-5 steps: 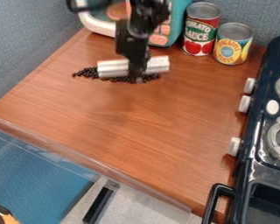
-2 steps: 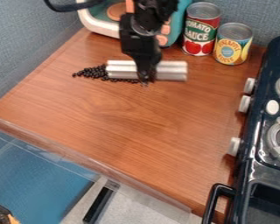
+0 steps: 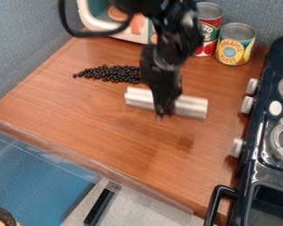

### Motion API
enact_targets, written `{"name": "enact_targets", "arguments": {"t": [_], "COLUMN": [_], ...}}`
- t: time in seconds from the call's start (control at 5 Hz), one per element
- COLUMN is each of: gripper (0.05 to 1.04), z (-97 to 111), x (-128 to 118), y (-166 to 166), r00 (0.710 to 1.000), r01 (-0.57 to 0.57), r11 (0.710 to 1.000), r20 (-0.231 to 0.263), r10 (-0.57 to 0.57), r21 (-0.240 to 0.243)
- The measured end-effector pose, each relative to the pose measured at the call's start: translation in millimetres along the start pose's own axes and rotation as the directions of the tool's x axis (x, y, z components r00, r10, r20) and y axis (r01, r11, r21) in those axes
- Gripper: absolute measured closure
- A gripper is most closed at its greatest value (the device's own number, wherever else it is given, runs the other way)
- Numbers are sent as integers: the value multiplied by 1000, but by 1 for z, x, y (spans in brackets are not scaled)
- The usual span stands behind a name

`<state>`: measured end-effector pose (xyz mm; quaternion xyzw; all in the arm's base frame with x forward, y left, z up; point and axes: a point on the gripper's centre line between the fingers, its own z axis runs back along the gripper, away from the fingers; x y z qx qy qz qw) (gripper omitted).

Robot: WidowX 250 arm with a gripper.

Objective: Sweep into pile

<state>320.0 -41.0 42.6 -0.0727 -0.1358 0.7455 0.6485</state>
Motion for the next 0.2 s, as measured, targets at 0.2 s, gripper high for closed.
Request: {"name": "enact_targets", "arguments": {"t": [0.2], "gripper": [660], "z": [-23], "x": [-6], "y": [16], "r00": [996], "r01": [82], "r11": [995], "r20": [22], "r10": [-84], "r21": [52]}}
